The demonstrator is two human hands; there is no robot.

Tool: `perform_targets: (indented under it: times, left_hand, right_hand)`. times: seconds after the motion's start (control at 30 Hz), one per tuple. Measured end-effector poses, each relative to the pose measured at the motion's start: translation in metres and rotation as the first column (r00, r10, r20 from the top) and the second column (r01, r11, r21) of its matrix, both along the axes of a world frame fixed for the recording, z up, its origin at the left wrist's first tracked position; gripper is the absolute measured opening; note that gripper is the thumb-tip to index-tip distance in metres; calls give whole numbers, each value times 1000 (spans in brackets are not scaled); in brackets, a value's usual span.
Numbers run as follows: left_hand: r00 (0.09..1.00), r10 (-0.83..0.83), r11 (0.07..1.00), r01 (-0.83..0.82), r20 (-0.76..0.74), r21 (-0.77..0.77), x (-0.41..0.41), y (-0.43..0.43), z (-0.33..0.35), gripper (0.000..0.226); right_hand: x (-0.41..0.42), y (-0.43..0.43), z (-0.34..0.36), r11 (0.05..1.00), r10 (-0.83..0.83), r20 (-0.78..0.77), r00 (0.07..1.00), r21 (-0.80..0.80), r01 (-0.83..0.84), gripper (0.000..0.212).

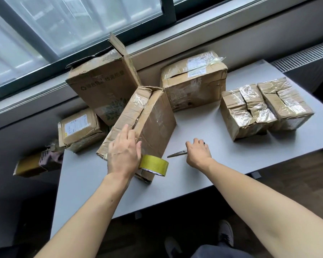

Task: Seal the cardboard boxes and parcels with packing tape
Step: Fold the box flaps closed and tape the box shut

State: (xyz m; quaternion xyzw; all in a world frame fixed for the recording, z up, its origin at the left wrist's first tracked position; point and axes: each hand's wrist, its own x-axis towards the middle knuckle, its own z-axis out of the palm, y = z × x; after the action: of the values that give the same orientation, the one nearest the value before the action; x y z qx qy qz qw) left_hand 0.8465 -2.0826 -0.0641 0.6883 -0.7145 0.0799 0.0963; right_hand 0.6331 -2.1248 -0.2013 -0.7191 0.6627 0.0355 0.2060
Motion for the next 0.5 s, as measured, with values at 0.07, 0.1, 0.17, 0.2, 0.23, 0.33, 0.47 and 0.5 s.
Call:
perform_targets:
  times: [0.07, 0.1, 0.17, 0.2, 0.23, 0.33, 0.47, 0.5]
  left_hand:
    - [1000, -18, 998, 19, 18, -57, -5, 0, 2, 31]
    - [999, -26, 997, 27, 19, -78, -8, 0, 3, 33]
    - [999, -36, 995, 36, 8, -94, -12, 2, 6, 37]
    - [999, -37, 995, 37, -1, -93, -15, 2, 7, 38]
    - [999, -42, 995, 41, -10, -95, -18, 3, 8, 40]
    - [993, -101, 988, 93, -57, -125, -27, 8, 11, 36]
    - [976, -167, 976, 144, -139, -163, -38, 28, 8, 27]
    - [974, -170, 976, 146, -149, -161, -39, 33, 5, 25]
  right_hand:
    - [-7, -2, -6, 999, 35, -61, 997, 2, -35, 36]
    - [-9, -3, -8, 998, 56, -74, 996, 0, -56, 38]
    - [-12, -5, -11, 994, 104, -87, 991, -26, -107, 41]
    - [-14, -8, -12, 991, 127, -89, 988, -34, -130, 41]
    - [-16, -10, -13, 988, 147, -89, 985, -37, -151, 41]
    - [-18, -11, -13, 981, 193, -80, 978, 8, -193, 36]
    - [-20, -14, -8, 976, 191, 4, 982, 108, -191, 34]
    - [-20, -15, -4, 975, 166, 38, 985, 141, -170, 34]
